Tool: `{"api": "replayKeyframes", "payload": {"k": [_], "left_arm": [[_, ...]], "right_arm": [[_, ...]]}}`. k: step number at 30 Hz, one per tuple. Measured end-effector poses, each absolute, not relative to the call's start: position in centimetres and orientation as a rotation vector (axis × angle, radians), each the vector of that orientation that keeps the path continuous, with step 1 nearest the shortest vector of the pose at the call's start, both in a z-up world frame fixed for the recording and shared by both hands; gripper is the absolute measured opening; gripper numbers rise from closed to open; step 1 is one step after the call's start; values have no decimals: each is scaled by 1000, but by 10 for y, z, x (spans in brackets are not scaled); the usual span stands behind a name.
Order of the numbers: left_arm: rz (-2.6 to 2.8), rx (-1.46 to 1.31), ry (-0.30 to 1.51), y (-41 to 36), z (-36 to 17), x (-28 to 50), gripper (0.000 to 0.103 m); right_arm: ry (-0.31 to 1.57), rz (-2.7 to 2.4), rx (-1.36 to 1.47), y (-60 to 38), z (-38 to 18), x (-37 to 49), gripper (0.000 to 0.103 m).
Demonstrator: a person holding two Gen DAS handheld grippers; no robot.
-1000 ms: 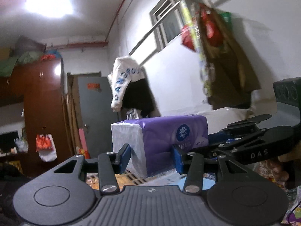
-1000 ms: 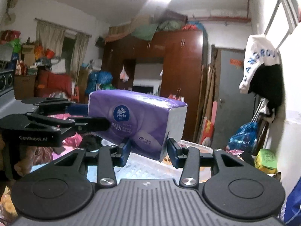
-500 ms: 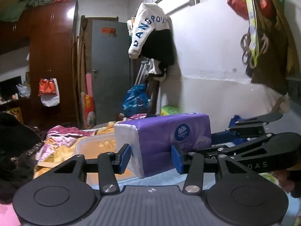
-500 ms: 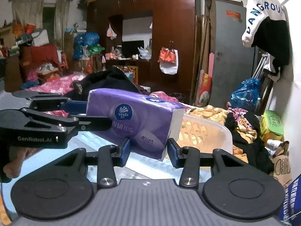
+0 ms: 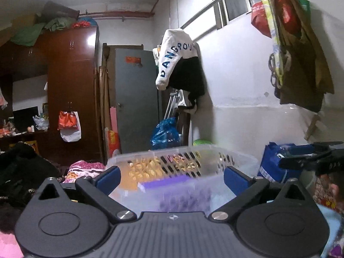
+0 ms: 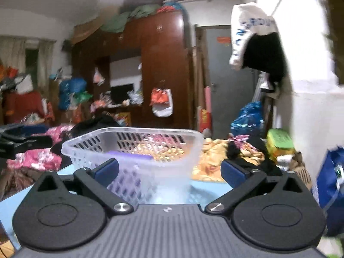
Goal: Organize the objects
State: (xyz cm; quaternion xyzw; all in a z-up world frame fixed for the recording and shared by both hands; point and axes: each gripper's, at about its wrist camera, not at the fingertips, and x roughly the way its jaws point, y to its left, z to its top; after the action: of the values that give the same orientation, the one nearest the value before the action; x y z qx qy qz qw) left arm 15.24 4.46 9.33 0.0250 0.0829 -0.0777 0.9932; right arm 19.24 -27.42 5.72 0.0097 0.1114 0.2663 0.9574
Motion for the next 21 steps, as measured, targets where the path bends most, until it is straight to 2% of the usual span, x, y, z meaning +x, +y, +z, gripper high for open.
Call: {"api": "replayKeyframes", "payload": {"k": [4,10,19,21], "left_arm": [[-166,11,179,51,65,118,102],[-205,-125,204,68,12,60,102],[-276,-37,242,58,-17,56,102],[-304,-36,248,58,-27,55,98]], "right_arm": [[233,541,161,-299,37,180,103],[276,565,200,-299,15,175,103],[305,597,141,-283,13,179,103],[306,590,97,-275,12,179,97]]}}
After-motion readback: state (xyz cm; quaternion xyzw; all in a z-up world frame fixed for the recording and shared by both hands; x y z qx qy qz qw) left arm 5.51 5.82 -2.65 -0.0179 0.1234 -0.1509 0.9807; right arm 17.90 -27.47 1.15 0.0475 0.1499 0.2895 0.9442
